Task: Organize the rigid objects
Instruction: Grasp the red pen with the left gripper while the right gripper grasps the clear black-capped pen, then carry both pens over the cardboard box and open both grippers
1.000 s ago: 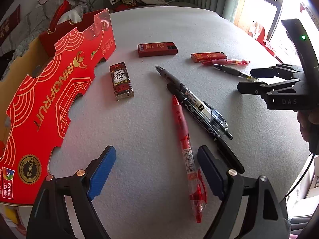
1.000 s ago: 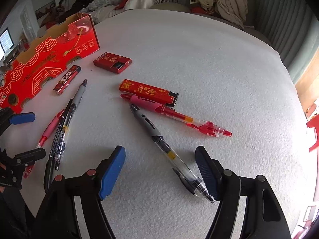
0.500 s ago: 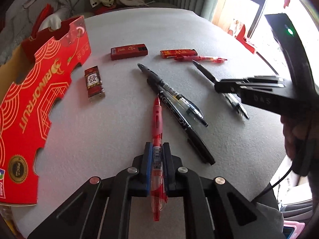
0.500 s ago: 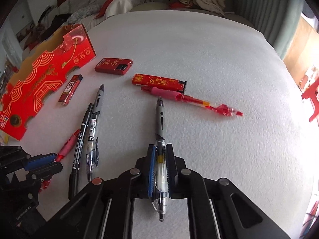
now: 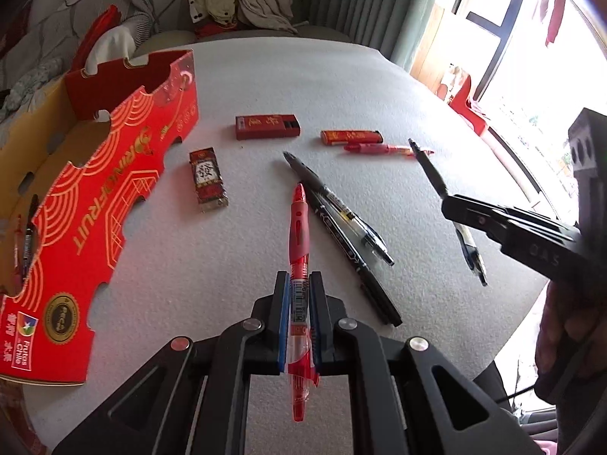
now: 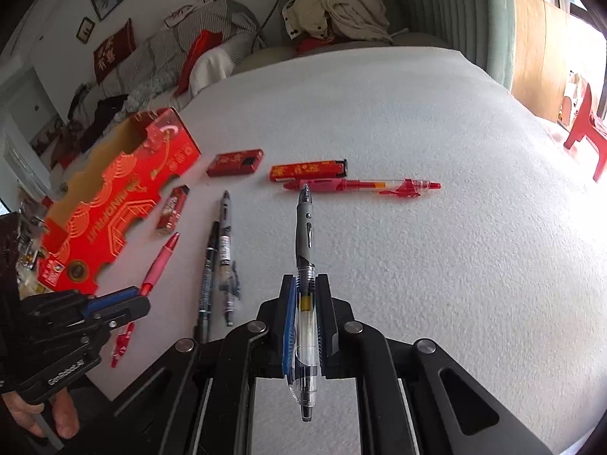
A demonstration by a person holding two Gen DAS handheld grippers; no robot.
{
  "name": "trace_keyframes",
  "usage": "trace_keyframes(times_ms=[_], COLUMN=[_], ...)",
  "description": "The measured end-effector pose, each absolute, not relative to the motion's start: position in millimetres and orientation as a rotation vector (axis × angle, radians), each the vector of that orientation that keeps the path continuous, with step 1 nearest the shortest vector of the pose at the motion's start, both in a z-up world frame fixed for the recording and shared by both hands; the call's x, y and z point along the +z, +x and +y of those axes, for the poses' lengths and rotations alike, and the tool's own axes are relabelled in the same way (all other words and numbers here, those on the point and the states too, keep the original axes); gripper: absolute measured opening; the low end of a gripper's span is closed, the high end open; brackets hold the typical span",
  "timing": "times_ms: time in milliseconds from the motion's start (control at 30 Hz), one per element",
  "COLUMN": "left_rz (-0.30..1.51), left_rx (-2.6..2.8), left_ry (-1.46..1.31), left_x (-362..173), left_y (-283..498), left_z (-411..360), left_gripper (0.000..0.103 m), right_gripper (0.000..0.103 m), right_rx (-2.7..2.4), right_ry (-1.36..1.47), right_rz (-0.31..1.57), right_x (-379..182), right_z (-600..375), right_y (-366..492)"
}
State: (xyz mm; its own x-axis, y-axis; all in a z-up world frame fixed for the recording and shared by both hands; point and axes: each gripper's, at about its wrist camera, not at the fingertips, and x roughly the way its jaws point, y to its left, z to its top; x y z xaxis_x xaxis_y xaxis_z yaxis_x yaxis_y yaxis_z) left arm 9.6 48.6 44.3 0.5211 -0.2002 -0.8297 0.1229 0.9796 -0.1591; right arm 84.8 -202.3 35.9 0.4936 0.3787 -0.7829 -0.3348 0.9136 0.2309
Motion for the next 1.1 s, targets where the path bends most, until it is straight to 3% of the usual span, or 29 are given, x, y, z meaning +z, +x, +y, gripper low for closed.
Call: trace_keyframes(times_ms=[1100], left_rz=[0.838], left_rx=[0.168], left_ry=[-0.228], left_x=[121.4], left_y=[-8.7], left_z=[192.3], left_gripper=[0.010], right_gripper=[0.011], right_rx=[0.673], right_ry=[-0.093], right_rz=[0.703], right_x=[124.7], right_z=[-35.6], right_y=[40.7])
